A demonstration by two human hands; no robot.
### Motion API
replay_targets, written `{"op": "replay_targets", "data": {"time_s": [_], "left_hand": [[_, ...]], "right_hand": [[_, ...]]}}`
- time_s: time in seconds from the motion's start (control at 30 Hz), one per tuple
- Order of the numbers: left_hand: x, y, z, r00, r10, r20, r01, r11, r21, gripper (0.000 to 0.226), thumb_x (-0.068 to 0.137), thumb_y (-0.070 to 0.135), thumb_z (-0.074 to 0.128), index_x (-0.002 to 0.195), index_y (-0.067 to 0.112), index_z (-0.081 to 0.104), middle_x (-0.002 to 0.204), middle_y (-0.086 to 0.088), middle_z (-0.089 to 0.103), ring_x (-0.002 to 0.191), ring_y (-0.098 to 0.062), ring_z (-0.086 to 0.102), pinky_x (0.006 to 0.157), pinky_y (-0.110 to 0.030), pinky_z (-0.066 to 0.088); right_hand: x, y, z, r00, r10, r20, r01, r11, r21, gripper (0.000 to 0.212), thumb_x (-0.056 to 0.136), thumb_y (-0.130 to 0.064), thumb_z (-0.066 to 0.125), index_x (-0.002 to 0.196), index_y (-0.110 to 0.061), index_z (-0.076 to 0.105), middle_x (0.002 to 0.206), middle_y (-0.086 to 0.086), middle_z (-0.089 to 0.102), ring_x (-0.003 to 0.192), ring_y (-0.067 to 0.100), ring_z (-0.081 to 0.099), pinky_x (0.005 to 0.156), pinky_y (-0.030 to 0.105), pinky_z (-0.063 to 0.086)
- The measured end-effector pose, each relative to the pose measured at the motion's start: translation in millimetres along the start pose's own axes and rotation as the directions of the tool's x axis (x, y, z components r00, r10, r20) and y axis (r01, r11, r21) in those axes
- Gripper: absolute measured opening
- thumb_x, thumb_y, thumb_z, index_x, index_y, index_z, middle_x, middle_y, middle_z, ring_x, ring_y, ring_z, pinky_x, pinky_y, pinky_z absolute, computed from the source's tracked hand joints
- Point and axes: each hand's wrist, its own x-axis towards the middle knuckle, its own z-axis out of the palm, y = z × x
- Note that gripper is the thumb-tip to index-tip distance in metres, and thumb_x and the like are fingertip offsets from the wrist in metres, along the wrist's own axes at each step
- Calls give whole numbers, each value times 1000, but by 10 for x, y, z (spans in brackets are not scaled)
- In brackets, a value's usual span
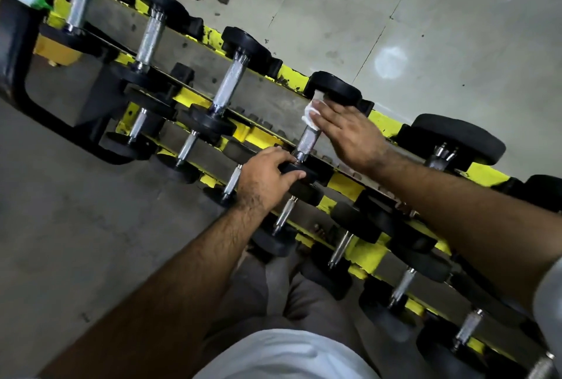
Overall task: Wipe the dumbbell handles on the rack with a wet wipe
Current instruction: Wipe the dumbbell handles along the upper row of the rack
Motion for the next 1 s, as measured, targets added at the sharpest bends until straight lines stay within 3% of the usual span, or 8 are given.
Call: {"op": "replay_targets", "data": {"time_s": [0.07,0.2,0.37,0.47,0.53,0.67,0.83,1.0], "left_hand": [[-19,-2,-12,1000,7,-5,-7,1000,-13,40,73,44,83,107,24,75,123,6,67,112,-11,60,90,-22,43],[-60,-51,7,999,38,-33,-40,997,-65,38,73,38,84,104,22,72,109,8,68,92,-15,63,80,-26,50],[-102,-56,80,996,47,-70,-56,989,-137,37,74,29,84,105,14,72,118,1,68,112,-18,62,92,-30,50],[-112,-57,100,995,77,-70,-85,989,-121,35,77,32,82,106,17,72,118,3,68,119,-13,59,96,-31,50],[-123,-70,117,995,81,-64,-88,989,-115,37,78,34,81,110,18,72,123,3,68,125,-11,56,101,-31,48],[-118,-67,98,997,57,-58,-63,991,-116,42,79,35,81,115,16,72,129,2,65,125,-12,56,102,-30,47],[-156,-15,102,994,91,-63,-97,991,-88,38,80,35,80,114,19,71,125,3,66,124,-13,57,102,-25,43],[-160,3,129,993,103,-57,-104,995,-6,39,85,40,74,117,19,67,132,4,61,124,-15,56,97,-29,46]], "right_hand": [[-49,-184,90,1000,-16,-4,16,1000,12,56,98,-18,30,154,-7,33,160,15,31,148,32,28,119,52,29],[-141,-173,94,949,-307,75,311,949,-56,52,101,-23,33,150,-8,42,155,12,40,144,30,37,122,40,18],[1,-123,22,999,-31,-44,29,999,-43,61,89,-4,60,148,-9,44,153,11,44,144,29,38,118,46,29],[-93,-282,119,947,-307,91,312,949,-51,52,94,-17,55,146,-11,48,149,10,50,140,28,44,118,48,27],[14,-149,-24,927,-359,112,369,925,-90,47,97,-18,46,143,-12,52,146,10,54,137,28,49,116,46,27],[173,-37,-84,995,-88,53,95,987,-131,46,93,-11,53,139,-11,55,143,12,56,137,30,48,115,47,36],[-20,-258,-3,936,-277,217,309,943,-126,57,95,-31,58,148,-14,45,150,9,49,143,26,40,122,44,19],[114,-360,-169,992,32,123,-8,982,-189,45,99,-27,47,141,-11,53,148,10,52,143,27,40,122,44,21]]}}
